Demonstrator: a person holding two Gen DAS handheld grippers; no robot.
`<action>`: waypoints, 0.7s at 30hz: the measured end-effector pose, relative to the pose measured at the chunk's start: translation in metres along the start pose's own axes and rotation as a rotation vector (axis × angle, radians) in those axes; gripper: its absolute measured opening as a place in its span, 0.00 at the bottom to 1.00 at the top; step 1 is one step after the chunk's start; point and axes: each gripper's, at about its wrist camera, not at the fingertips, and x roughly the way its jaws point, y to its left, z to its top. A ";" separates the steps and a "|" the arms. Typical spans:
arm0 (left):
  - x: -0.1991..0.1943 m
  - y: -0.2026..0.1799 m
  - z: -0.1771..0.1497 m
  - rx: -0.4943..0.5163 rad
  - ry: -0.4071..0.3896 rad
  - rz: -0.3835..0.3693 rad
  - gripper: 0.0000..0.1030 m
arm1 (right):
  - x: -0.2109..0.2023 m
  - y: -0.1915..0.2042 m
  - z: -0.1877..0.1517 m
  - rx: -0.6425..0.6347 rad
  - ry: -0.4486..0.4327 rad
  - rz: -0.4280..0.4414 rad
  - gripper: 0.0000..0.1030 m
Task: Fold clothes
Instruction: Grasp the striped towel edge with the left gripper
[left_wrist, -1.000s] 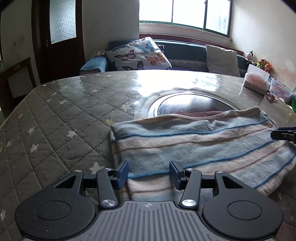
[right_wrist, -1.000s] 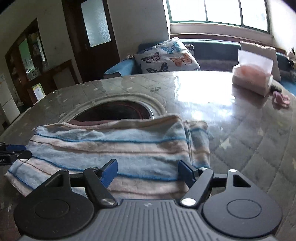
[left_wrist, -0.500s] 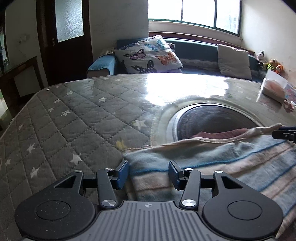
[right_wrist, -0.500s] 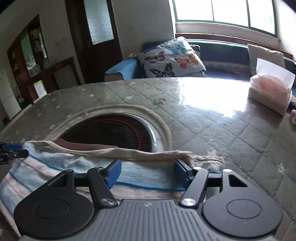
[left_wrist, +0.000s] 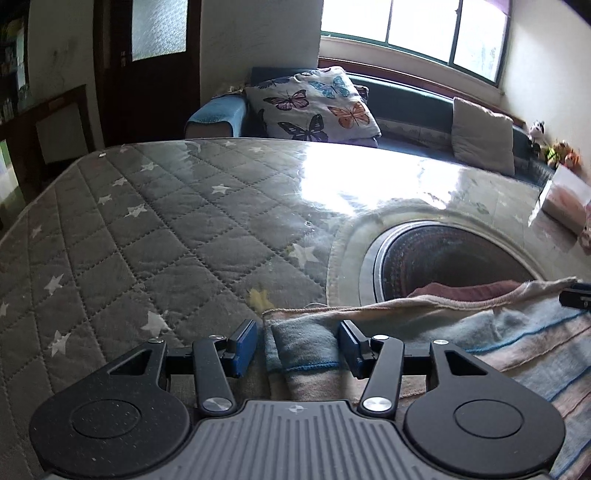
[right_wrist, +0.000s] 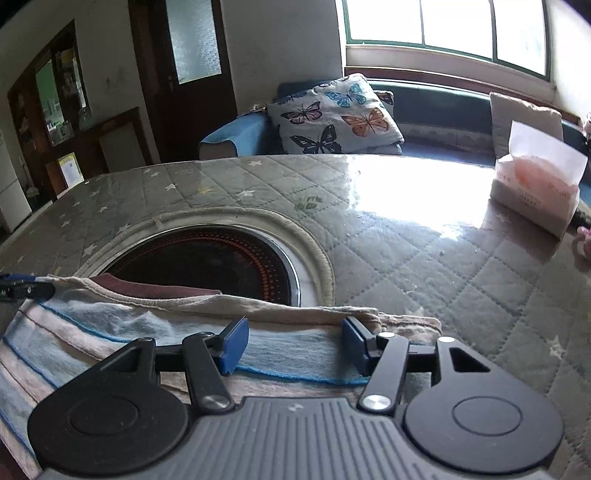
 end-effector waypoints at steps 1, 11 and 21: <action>-0.001 0.002 0.000 -0.002 -0.005 0.002 0.52 | -0.002 0.003 0.000 -0.007 -0.003 0.003 0.56; -0.003 0.007 -0.002 -0.005 -0.002 0.011 0.58 | -0.028 0.066 0.001 -0.174 -0.034 0.095 0.62; -0.029 0.025 -0.006 -0.040 -0.028 0.056 0.79 | -0.052 0.171 -0.021 -0.433 -0.028 0.301 0.66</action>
